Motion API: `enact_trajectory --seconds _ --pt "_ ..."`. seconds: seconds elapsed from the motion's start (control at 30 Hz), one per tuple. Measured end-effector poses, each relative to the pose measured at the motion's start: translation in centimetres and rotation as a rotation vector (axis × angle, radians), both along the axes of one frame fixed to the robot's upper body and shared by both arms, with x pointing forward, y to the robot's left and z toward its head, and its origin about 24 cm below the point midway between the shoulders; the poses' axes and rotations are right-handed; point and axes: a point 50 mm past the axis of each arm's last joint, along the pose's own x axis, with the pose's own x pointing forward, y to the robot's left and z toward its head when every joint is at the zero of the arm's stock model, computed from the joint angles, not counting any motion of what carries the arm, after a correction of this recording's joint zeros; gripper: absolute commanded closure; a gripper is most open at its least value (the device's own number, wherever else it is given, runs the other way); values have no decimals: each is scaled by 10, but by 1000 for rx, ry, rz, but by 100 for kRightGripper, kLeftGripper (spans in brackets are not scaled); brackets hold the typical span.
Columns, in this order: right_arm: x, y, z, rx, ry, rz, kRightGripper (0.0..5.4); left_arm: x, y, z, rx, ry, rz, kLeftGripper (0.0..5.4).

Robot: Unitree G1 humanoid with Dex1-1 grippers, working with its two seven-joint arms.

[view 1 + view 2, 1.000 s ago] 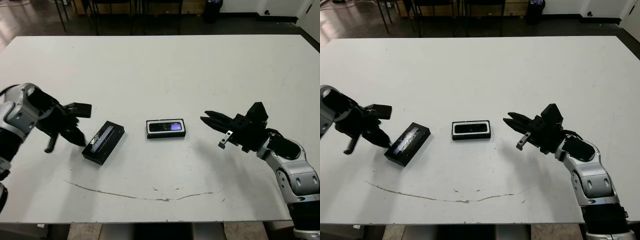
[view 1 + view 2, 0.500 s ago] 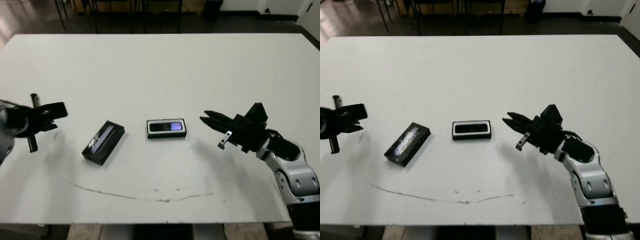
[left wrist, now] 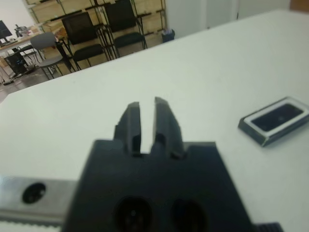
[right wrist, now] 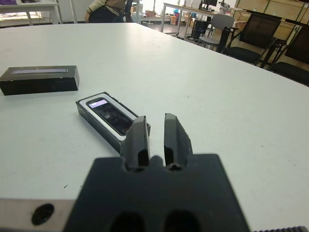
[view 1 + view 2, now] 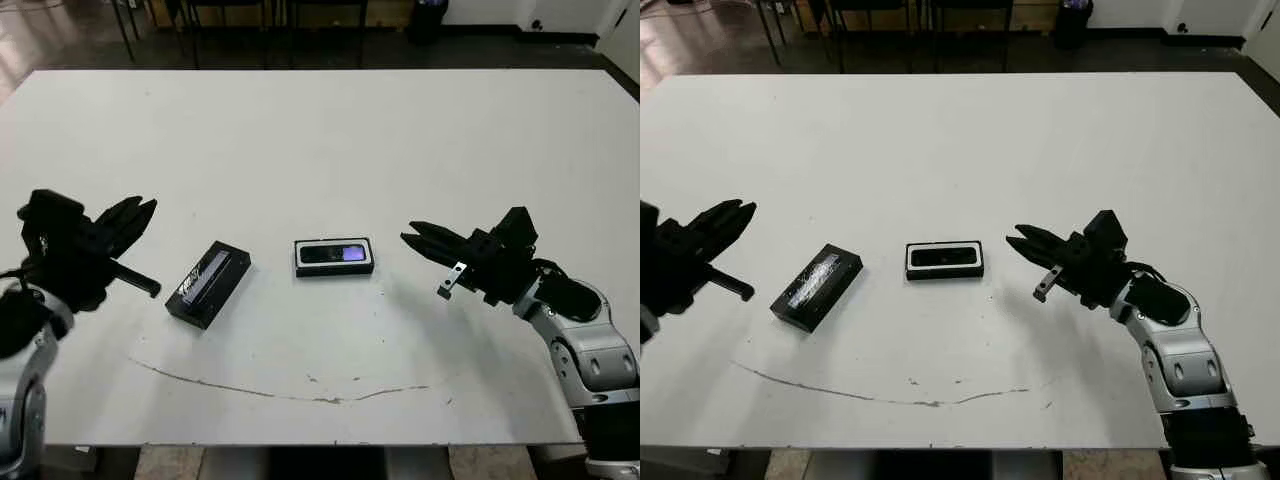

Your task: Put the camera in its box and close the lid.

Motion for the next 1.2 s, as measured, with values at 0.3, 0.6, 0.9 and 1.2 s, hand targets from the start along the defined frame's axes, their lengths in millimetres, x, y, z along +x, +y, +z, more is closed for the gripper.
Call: enact_trajectory --seconds 0.3,0.6,0.9,1.2 --pt "-1 1 0 1 -1 6 540 -18 -28 -9 135 125 -28 293" --pt "-2 2 -3 4 24 20 540 -25 -37 -32 153 253 -86 81" --pt "-3 2 -6 4 36 24 540 -27 -37 -49 60 365 -102 3" --pt "-5 2 -8 5 51 36 540 -23 -29 -63 -32 423 -85 3"
